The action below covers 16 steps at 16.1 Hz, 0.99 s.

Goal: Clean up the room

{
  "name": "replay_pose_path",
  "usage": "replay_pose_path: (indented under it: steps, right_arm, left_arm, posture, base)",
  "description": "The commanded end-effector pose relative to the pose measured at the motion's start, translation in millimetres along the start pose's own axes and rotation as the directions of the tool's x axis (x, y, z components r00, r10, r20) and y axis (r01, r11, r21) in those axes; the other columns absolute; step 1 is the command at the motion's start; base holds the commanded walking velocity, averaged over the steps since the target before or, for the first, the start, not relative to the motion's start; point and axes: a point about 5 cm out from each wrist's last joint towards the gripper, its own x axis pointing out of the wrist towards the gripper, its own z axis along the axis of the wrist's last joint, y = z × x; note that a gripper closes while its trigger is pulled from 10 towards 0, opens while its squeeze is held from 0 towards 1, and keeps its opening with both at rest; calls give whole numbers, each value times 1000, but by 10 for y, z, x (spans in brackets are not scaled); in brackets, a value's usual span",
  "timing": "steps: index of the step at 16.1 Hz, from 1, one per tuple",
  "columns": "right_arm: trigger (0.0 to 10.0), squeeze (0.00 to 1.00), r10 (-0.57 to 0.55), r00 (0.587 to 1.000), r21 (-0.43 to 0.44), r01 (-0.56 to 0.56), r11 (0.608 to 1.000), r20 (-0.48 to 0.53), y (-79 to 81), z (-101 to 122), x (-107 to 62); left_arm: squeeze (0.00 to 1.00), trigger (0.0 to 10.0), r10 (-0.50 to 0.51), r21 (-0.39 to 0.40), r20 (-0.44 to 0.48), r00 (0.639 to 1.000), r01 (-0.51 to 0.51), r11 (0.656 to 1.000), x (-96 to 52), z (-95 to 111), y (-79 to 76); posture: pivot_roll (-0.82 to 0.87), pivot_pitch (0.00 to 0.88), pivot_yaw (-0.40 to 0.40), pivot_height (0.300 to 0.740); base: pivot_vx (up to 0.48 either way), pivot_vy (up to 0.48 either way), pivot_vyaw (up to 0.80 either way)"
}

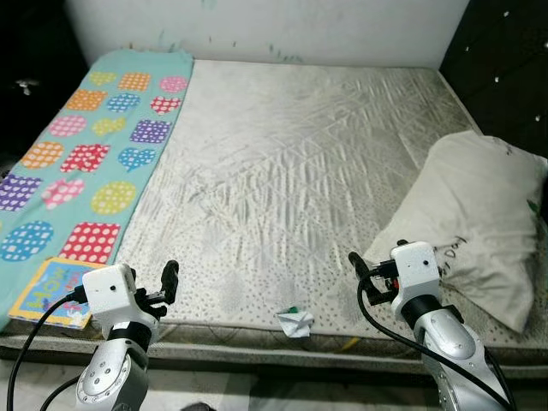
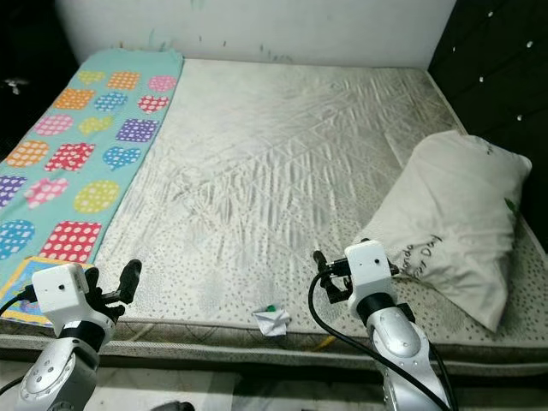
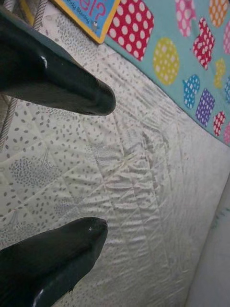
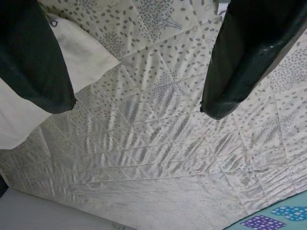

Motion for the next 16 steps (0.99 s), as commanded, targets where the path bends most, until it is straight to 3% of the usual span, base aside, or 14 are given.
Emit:
replay_pose_path:
  steps: [1,5,14,16]
  right_arm:
    - [10000,0,5,1000,-5,-5,1000,8,0,28,-11]
    - [10000,0,15,1000,-12,-15,1000,16,-1,38,16]
    - [10000,0,39,999,-35,-38,999,31,19,74,54]
    - [10000,0,48,998,-38,-46,998,36,33,86,63]
  left_arm:
    - [0,10000,5,2,-4,1000,-5,1000,-14,8,5]
    - [0,10000,14,-4,3,1000,-14,1000,-1,21,2]
    - [0,10000,42,-51,15,999,-41,998,1,40,39]
    - [0,10000,44,-54,14,999,-43,998,-1,43,41]
  posture:
    - [0,145,-26,647]
    - [-2,149,-31,613]
    - [-7,158,-37,613]
    - [-7,162,-38,588]
  base:
    - [0,0,0]
    - [0,0,0]
    - [0,0,0]
    - [0,0,0]
